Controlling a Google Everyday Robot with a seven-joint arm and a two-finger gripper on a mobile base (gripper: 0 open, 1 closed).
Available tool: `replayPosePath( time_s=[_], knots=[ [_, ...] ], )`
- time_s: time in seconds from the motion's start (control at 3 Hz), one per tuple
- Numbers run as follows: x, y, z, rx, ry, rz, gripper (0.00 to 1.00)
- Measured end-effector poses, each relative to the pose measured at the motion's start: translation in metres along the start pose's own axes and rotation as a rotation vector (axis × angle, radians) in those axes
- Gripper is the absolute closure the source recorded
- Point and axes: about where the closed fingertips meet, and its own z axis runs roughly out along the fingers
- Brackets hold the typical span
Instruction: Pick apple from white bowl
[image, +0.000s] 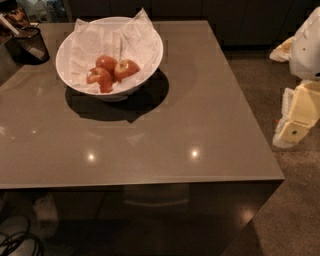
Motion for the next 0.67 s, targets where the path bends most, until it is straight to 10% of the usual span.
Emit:
replayPosePath(
  time_s=[0.67],
  knots=[
    [-0.017,-0.017,-0.008,-0.015,-0.011,0.022,0.0]
  ],
)
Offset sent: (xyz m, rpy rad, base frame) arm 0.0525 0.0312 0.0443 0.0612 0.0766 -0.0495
